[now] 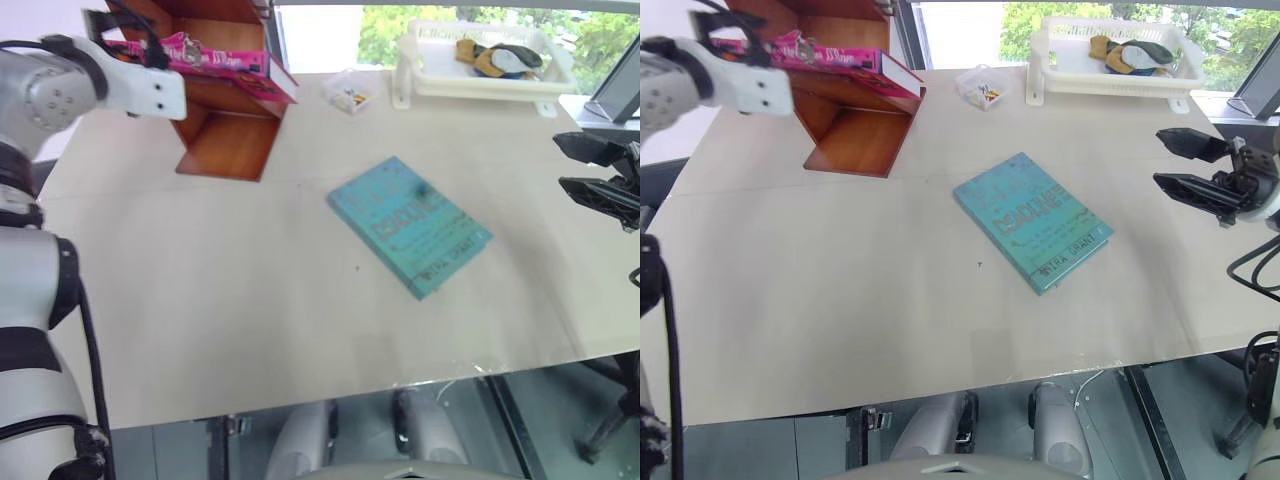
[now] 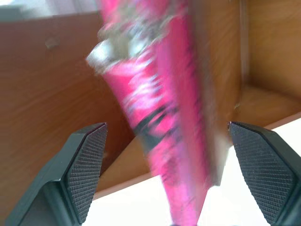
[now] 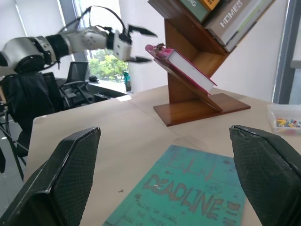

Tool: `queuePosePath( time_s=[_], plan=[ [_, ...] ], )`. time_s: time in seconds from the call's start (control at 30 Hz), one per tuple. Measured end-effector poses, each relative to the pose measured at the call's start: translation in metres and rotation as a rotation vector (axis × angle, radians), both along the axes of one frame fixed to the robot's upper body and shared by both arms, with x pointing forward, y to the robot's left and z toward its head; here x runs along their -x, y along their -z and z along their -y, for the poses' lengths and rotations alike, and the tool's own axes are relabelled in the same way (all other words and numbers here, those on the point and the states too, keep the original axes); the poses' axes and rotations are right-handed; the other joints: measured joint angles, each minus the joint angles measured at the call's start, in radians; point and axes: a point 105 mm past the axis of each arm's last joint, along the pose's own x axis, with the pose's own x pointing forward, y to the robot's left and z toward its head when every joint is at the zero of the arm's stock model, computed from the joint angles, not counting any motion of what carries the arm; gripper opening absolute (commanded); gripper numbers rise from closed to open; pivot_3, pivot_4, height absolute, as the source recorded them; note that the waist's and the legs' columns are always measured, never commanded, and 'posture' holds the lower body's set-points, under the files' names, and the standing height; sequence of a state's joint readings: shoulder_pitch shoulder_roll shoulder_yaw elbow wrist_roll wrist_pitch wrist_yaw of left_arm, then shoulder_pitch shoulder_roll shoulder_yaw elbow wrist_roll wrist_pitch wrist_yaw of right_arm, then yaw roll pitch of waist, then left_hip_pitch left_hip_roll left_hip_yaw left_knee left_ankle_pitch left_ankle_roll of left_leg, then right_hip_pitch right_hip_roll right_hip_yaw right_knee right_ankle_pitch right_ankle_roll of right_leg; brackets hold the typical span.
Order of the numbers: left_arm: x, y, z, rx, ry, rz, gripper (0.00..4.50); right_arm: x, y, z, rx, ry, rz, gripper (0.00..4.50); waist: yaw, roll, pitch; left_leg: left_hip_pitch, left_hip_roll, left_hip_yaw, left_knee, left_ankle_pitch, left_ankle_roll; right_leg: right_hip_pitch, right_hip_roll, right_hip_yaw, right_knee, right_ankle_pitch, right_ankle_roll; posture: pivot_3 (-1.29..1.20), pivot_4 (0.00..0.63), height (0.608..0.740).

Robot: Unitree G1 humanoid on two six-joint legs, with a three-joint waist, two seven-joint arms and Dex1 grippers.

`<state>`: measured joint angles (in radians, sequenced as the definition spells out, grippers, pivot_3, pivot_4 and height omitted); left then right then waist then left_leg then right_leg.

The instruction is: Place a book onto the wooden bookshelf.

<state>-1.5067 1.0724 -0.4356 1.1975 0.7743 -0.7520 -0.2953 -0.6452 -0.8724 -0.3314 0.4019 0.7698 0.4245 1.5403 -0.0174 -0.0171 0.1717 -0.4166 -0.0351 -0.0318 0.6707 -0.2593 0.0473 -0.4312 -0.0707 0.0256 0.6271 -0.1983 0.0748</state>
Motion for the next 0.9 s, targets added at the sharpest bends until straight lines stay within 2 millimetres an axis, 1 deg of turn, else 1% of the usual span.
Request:
queuePosePath(
  time_s=[0.03,0.07,0.1,0.13,0.2,0.27,0.3,0.33,0.37,0.43,0.47,0.5,0.53,0.57,0.63,0.67,0.7,0.77,0.8,0.83,0.9],
  plan=[
    [0.007,-0.013,0.003,0.105,0.058,0.035,4.45,0.0,0.0,0.0,0.002,0.001,-0.001,4.5,0.001,0.0,0.0,0.0,0.0,0.001,0.0,0.0,0.0,0.0,0.0,0.0,0.0,0.0,0.0,0.0,0.15,0.74],
    [0.013,-0.021,0.004,0.17,0.096,0.052,4.45,0.0,0.001,0.001,0.004,0.003,-0.003,4.5,0.003,0.0,0.0,0.0,0.0,0.001,0.0,0.0,0.0,0.0,0.0,0.0,0.0,0.0,0.0,0.0,0.15,0.74],
    [0.017,-0.022,0.003,0.246,0.132,0.038,4.45,0.001,0.001,0.001,0.006,0.003,-0.004,4.5,0.004,0.002,-0.001,0.0,0.0,0.001,0.0,0.0,0.0,0.0,-0.001,0.0,0.0,0.0,0.0,0.0,0.15,0.74],
    [0.021,-0.016,0.0,0.317,0.163,0.002,4.45,0.001,0.002,0.002,0.009,0.007,-0.008,4.5,0.004,0.004,-0.002,0.001,0.0,0.002,0.0,0.0,0.0,0.0,-0.001,0.0,0.0,0.0,0.0,0.0,0.15,0.74],
    [0.026,0.013,-0.012,0.469,0.186,-0.135,4.45,0.003,0.009,0.007,0.018,0.024,-0.034,4.5,0.003,0.006,-0.003,0.001,0.001,0.002,0.001,0.0,0.0,0.0,-0.001,0.0,0.001,0.0,0.0,0.0,0.15,0.74],
    [0.032,0.048,-0.02,0.653,0.204,-0.287,4.45,0.006,0.014,0.011,0.03,0.04,-0.054,4.5,0.0,0.006,-0.003,0.001,0.002,0.002,0.002,0.0,0.0,0.0,0.0,0.0,0.005,0.0,0.0,0.0,0.15,0.74],
    [0.035,0.058,-0.021,0.719,0.219,-0.332,4.45,0.007,0.016,0.014,0.035,0.053,-0.062,4.5,-0.001,0.005,-0.003,0.001,0.003,0.002,0.003,0.0,0.0,0.0,0.0,0.0,0.006,0.0,0.0,0.0,0.15,0.74],
    [0.046,0.079,-0.023,0.851,0.234,-0.413,4.45,0.009,0.02,0.018,0.047,0.067,-0.075,4.5,-0.005,0.005,-0.003,0.002,0.004,0.002,0.004,0.0,0.0,0.0,0.0,0.001,0.006,0.0,0.0,0.0,0.15,0.74],
    [0.051,0.09,-0.024,0.915,0.23,-0.468,4.45,0.01,0.023,0.021,0.053,0.082,-0.088,4.5,-0.006,0.005,-0.003,0.001,0.004,0.002,0.004,0.0,0.0,0.0,0.0,0.0,0.007,0.0,0.0,0.0,0.15,0.74],
    [0.07,0.114,-0.022,1.05,0.23,-0.565,4.45,0.012,0.03,0.025,0.074,0.101,-0.103,4.5,-0.013,0.005,-0.004,0.003,0.004,0.003,0.004,0.0,0.0,0.0,0.0,0.001,0.007,0.0,-0.001,0.0,0.15,0.74],
    [0.089,0.137,-0.02,1.171,0.211,-0.628,4.45,0.015,0.04,0.028,0.099,0.119,-0.133,4.5,-0.017,0.005,-0.004,0.003,0.005,0.003,0.004,-0.002,0.003,0.0,-0.001,0.002,0.005,0.0,-0.001,0.0,0.15,0.74],
    [0.094,0.148,-0.019,1.232,0.192,-0.648,4.45,0.015,0.047,0.03,0.111,0.134,-0.157,4.5,-0.016,0.005,-0.004,0.005,0.004,0.003,0.004,-0.003,0.004,0.001,-0.001,0.002,0.004,0.0,-0.001,0.0,0.15,0.74],
    [0.098,0.157,-0.022,1.288,0.158,-0.638,4.45,0.016,0.052,0.032,0.123,0.144,-0.169,4.5,-0.015,0.005,-0.004,0.004,0.004,0.002,0.003,-0.003,0.004,0.001,-0.001,0.001,0.003,0.0,-0.001,0.0,0.15,0.74],
    [0.103,0.166,-0.029,1.355,0.107,-0.61,4.45,0.017,0.058,0.034,0.138,0.16,-0.188,4.5,-0.014,0.005,-0.004,0.005,0.005,0.002,0.003,-0.003,0.004,0.001,-0.001,0.001,0.004,0.001,-0.002,0.0,0.15,0.74],
    [0.107,0.174,-0.037,1.406,0.061,-0.588,4.45,0.018,0.063,0.036,0.149,0.174,-0.204,4.5,-0.013,0.005,-0.004,0.007,0.005,0.002,0.003,-0.002,0.003,0.002,-0.001,0.001,0.004,0.001,-0.002,0.0,0.15,0.74],
    [0.11,0.182,-0.045,1.45,0.008,-0.57,4.45,0.018,0.068,0.039,0.156,0.189,-0.222,4.5,-0.01,0.004,-0.004,0.008,0.005,0.001,0.003,-0.002,0.002,0.003,0.0,0.0,0.005,0.001,-0.003,0.0,0.15,0.74],
    [0.14,0.204,-0.056,1.541,-0.063,-0.58,4.45,0.019,0.084,0.048,0.22,0.251,-0.25,4.5,-0.002,0.005,-0.005,0.024,0.006,0.003,-0.003,-0.001,0.001,0.017,-0.001,0.001,-0.002,0.003,-0.005,0.0,0.15,0.74],
    [0.147,0.215,-0.057,1.571,-0.092,-0.606,4.45,0.019,0.091,0.053,0.235,0.275,-0.27,4.5,0.001,0.006,-0.005,0.025,0.006,0.004,-0.003,-0.001,0.001,0.019,-0.001,0.002,-0.001,0.003,-0.006,0.0,0.15,0.74],
    [0.158,0.227,-0.053,1.583,-0.114,-0.635,4.45,0.017,0.098,0.056,0.272,0.304,-0.274,4.5,0.001,0.005,-0.005,0.025,0.007,0.004,-0.003,-0.001,0.001,0.019,-0.002,0.002,-0.002,0.003,-0.006,0.0,0.15,0.74],
    [0.164,0.236,-0.049,1.595,-0.131,-0.665,4.45,0.016,0.103,0.06,0.292,0.335,-0.29,4.5,0.003,0.005,-0.006,0.026,0.007,0.005,-0.003,-0.001,0.001,0.019,-0.003,0.002,-0.002,0.003,-0.006,0.0,0.15,0.74],
    [0.169,0.242,-0.044,1.603,-0.142,-0.688,4.45,0.013,0.113,0.062,0.313,0.363,-0.325,4.5,0.008,0.004,-0.006,0.025,0.007,0.003,-0.002,-0.001,0.0,0.019,-0.003,0.001,-0.002,0.003,-0.006,0.0,0.15,0.74]
  ],
)
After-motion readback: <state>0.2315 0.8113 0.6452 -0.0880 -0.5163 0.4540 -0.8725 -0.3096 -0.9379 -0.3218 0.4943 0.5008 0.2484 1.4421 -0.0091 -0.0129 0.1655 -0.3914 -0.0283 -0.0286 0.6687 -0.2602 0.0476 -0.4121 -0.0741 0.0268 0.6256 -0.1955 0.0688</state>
